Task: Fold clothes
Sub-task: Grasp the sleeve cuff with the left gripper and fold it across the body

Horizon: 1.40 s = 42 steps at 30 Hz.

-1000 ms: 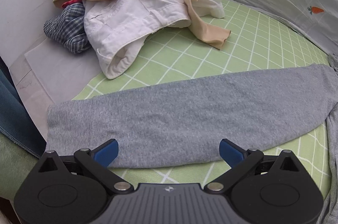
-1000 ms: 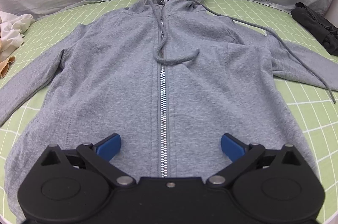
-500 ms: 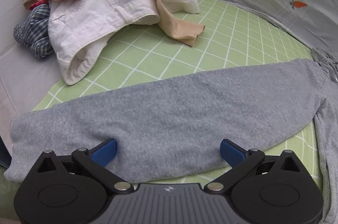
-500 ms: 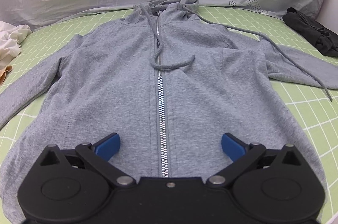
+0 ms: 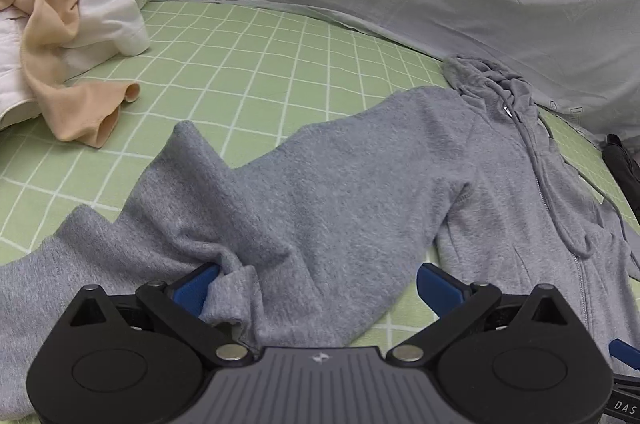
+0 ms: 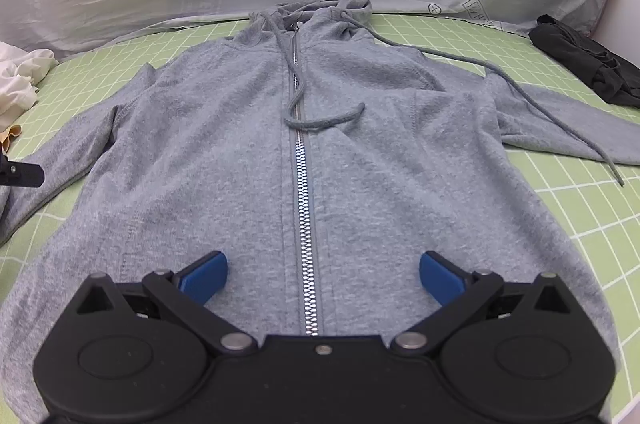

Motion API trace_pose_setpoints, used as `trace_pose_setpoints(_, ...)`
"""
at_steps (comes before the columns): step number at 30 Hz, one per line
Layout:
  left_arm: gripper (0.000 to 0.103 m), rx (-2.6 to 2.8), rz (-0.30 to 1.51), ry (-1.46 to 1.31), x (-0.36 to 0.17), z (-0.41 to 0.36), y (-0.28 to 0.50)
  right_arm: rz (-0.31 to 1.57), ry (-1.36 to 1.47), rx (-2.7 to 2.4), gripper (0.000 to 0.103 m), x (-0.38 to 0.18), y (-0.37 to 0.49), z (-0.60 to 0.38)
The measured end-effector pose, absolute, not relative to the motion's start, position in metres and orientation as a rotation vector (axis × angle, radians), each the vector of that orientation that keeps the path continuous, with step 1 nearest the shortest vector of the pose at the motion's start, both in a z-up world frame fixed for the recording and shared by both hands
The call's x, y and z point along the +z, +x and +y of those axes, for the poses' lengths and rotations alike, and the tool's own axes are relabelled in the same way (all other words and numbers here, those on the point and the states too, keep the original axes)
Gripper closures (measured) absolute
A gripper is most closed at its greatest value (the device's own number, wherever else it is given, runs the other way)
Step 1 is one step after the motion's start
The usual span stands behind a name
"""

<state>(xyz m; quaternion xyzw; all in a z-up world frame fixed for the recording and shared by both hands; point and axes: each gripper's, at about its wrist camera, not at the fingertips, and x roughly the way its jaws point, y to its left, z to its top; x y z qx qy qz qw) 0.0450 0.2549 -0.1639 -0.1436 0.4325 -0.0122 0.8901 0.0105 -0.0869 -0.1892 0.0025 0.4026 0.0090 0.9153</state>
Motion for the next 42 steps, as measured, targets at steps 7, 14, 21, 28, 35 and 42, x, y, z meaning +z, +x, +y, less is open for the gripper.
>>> trace_pose_setpoints(7,0.001,0.034,0.874,-0.321,-0.144,0.284,0.007,0.823,0.004,0.027,0.000,-0.189,0.011,-0.088)
trace_pose_setpoints(14,0.001,0.420,0.873,-0.445,-0.145,0.355,-0.039,0.816,0.006,0.029,0.000,-0.190,0.013,-0.087)
trace_pose_setpoints(21,0.001,0.478,0.918,-0.420,-0.166,0.360,-0.040,0.874,-0.087,-0.022,0.000,-0.177,0.018,-0.074)
trace_pose_setpoints(28,0.053,0.440,0.926,-0.294,-0.161,0.333,-0.021,0.836,-0.133,-0.010,0.000,-0.162,0.010,-0.074)
trace_pose_setpoints(35,0.090,0.302,0.845,-0.446,-0.145,0.301,0.008,0.801,-0.124,-0.020,0.000,-0.152,0.010,-0.099)
trace_pose_setpoints(42,0.090,0.030,0.712,-0.432,-0.093,0.200,0.052,0.769,-0.104,-0.037,0.000,-0.140,0.016,-0.146)
